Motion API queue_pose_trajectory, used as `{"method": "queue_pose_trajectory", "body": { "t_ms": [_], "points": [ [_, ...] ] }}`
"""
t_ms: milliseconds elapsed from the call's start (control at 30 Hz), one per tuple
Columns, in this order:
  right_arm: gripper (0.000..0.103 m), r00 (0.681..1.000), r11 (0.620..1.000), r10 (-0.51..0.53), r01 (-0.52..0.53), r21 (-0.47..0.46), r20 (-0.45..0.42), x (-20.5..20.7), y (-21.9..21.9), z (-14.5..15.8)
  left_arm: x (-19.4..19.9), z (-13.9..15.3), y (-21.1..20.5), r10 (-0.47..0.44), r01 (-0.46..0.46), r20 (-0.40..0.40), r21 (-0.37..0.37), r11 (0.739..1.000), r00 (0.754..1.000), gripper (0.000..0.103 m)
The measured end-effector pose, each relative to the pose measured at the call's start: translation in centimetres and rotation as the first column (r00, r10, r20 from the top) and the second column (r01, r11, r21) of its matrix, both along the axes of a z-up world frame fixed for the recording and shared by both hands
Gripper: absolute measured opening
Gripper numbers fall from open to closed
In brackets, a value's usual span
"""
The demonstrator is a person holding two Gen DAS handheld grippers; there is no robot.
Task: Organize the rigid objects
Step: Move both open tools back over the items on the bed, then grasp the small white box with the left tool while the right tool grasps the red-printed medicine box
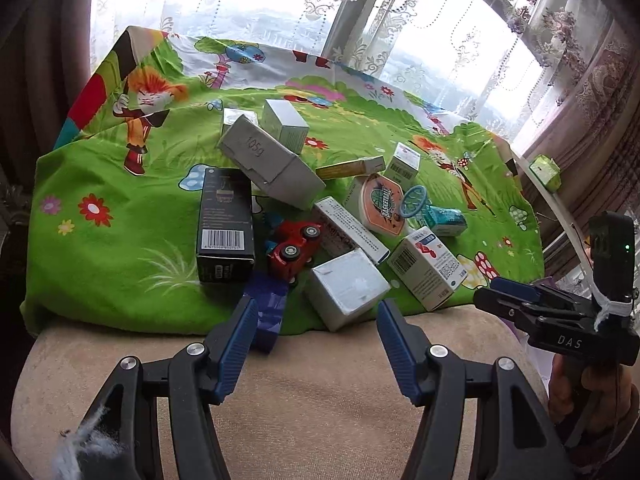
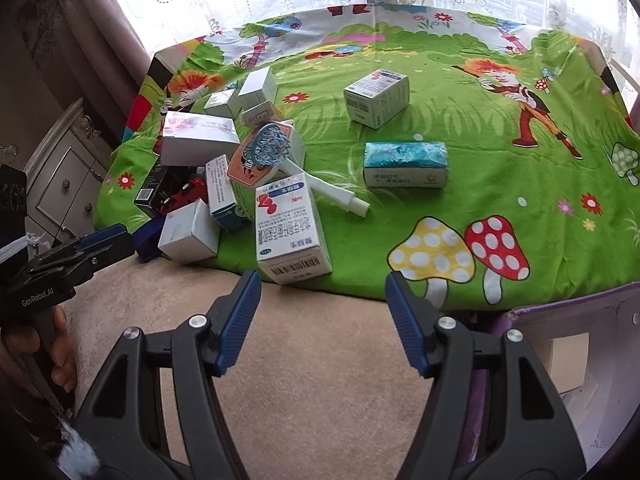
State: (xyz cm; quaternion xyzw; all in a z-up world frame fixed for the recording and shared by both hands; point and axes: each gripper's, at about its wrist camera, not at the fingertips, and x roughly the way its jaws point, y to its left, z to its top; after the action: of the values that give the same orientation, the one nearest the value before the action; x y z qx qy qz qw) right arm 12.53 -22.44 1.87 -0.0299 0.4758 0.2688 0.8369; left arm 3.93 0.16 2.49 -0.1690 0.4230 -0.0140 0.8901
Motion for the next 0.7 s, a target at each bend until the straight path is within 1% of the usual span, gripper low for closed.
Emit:
{"method": "queue_pose_trajectory", "body": {
  "t_ms": [200,267,300,333,433,500,700],
  "points": [
    [0.068,1.0,0.999,0.018,-0.018,-0.031,-0.005,1.0,1.7,-0.5,0.8,0.1,-1.0,-0.043,0.043,0.0,-0.018,0.999,0.999,0.063],
    [0.068,1.0,0.998,0.028,-0.027,-0.05,0.002,1.1,2.3,-0.6,1.4,-0.1,-1.4,-0.04,0.04,-0.023,-0.015,0.999,0.999,0.063],
    [0.068,1.0,0.998,0.029,-0.028,-0.065,0.008,1.2,2.6,-0.7,1.6,-0.2,-1.4,-0.037,0.036,-0.031,-0.031,0.999,0.999,0.063],
    [0.068,0.999,0.997,0.032,-0.031,-0.077,0.014,1.2,2.8,-0.7,1.9,-0.3,-1.4,-0.032,0.03,-0.04,-0.054,0.998,0.999,0.063],
    [0.068,0.998,0.994,0.048,-0.045,-0.102,0.027,1.2,3.5,-0.9,2.7,-0.8,-1.7,0.008,-0.014,-0.088,-0.075,0.997,0.996,0.063],
    [0.068,0.998,0.992,0.055,-0.051,-0.114,0.036,1.3,3.9,-0.9,3.2,-1.3,-1.9,0.019,-0.032,-0.115,-0.109,0.993,0.993,0.063],
    [0.068,0.997,0.987,0.075,-0.069,-0.148,0.035,1.7,4.8,-1.5,4.4,-2.4,-3.1,0.066,-0.09,-0.197,-0.116,0.989,0.978,0.063]
  ]
}}
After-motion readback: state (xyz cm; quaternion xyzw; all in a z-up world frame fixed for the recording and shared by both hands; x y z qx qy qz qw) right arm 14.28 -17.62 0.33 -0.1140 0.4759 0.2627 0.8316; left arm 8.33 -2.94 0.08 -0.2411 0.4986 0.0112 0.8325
